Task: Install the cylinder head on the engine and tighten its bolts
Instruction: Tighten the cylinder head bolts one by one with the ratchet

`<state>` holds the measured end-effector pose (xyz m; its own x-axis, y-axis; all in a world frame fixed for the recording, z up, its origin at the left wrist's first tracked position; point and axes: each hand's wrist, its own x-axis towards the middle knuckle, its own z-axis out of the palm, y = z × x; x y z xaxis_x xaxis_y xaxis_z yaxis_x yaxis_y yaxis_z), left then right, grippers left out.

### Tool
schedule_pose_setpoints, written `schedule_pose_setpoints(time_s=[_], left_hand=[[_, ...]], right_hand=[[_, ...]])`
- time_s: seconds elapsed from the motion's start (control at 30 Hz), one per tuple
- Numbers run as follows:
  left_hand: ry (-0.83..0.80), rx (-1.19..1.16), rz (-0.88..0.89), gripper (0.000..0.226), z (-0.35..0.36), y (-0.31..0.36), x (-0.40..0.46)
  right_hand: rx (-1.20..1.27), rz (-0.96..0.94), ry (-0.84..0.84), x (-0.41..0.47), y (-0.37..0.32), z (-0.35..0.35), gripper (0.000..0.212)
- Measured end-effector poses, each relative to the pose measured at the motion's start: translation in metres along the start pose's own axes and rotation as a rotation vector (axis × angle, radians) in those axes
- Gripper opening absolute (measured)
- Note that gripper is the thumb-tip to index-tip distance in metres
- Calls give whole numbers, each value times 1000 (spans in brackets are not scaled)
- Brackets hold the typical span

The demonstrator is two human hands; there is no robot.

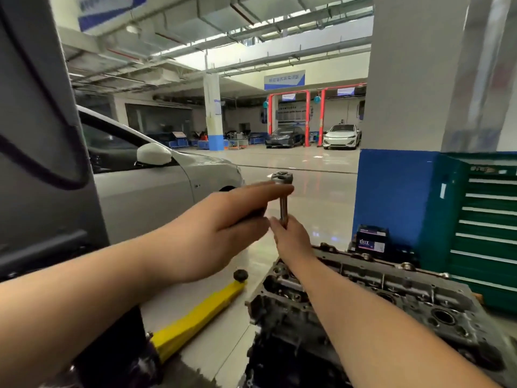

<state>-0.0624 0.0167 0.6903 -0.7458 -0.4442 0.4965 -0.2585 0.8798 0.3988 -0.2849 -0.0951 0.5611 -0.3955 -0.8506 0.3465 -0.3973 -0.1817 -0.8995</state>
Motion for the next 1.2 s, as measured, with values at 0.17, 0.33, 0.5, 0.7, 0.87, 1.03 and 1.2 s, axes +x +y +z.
schedule_pose_setpoints(time_s=[0.17,0.33,0.5,0.7,0.87,1.03,1.2], left_hand=[[154,-202,-262,52,-36,-48,-27],[405,-224,-568,30,-55,-94,-22],[700,-543,-783,26,-59,-119,52],[655,-410,-974,21,-57,-156,129],[394,-339,-1066,44,-47,-179,200],[123,-102,-1036,33,-11,-182,274],[-155,109,-925,43,31,-155,342]], right_hand=[[44,28,-5,-4,4,3,35],[34,51,8,-12,-2,5,36],[105,72,17,-20,-3,-1,33],[157,102,32,-29,1,-1,26],[58,64,109,-38,-3,-1,11],[-43,36,141,-34,-1,1,13],[-113,24,197,-26,1,1,12]])
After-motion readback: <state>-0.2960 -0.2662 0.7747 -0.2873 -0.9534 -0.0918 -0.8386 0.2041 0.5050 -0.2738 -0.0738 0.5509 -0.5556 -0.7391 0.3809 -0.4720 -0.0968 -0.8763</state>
